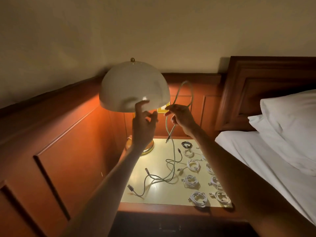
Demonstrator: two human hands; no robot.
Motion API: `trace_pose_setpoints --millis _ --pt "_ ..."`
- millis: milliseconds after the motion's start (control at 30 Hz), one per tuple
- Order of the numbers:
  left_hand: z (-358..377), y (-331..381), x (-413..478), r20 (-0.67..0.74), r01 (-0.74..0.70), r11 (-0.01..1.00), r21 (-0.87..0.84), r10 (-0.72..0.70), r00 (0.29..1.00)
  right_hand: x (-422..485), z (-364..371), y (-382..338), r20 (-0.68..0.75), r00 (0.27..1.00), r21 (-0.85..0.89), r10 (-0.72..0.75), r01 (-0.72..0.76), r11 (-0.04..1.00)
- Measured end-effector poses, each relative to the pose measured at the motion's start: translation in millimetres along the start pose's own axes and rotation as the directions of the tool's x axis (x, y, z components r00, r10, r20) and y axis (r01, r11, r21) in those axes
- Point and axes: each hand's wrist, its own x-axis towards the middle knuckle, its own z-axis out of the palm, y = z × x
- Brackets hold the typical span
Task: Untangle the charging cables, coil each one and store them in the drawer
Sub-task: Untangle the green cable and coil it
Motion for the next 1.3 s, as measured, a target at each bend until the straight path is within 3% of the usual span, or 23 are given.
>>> trace_pose_setpoints --millis 67,100,167,233,333,433,533,667,900,1133,1300 --pt "5.0 -20.9 -24.6 0.001 0.205 0.976 0.069 -0.205 0.979 0.3 -12.2 -23.9 -0.01 0.999 0.021 -0.043 0.044 0.999" --pt "13.1 -28.4 -34.5 0.11 0.331 0.938 0.104 -0.341 0.933 0.6 -16.0 -32.0 0.013 0.998 0.027 -0.069 0.068 0.997" --pt "33.9 -37.4 -41.4 0.381 0.492 0.847 0.201 -0.53 0.758 -4.3 -20.7 -45.0 0.06 0.993 0.061 -0.101 0.097 0.993" --pt "51.9 -37.1 -42.2 0.498 0.504 0.831 0.237 -0.549 0.671 -8.9 -28.2 -57.1 0.086 0.99 0.146 -0.112 0.099 0.984" --pt "72.2 -43.3 -32.0 0.481 0.459 0.86 0.225 -0.507 0.715 -10.3 -44.9 -67.9 0.09 0.989 0.244 -0.117 0.092 0.965" --pt "78.2 -45.4 -12.3 0.408 0.433 0.882 0.183 -0.469 0.783 -11.0 -60.0 -71.1 0.057 0.99 0.211 -0.125 0.111 0.971" --pt "76.8 -32.6 16.1 0.235 0.277 0.952 0.13 -0.301 0.924 -14.8 -74.3 -74.8 0.009 0.993 0.283 -0.117 0.11 0.953" --pt "61.3 5.4 45.0 0.079 0.13 0.988 0.079 -0.137 0.987 -21.0 -84.2 -71.2 0.02 0.997 0.439 -0.069 0.053 0.897" --pt "38.7 51.6 68.3 -0.021 -0.088 0.996 0.024 0.089 0.996 -27.7 -81.2 -64.3 0.002 1.0 0.492 0.014 -0.014 0.871" --pt "21.9 70.5 89.0 0.043 -0.248 0.969 -0.011 0.248 0.968 -33.0 -77.5 -67.3 -0.011 0.999 0.453 0.052 -0.041 0.89" --pt "27.4 65.4 98.9 0.149 -0.18 0.983 -0.035 0.183 0.972 -37.1 -63.4 -54.0 0.189 0.972 0.435 0.14 -0.211 0.876"
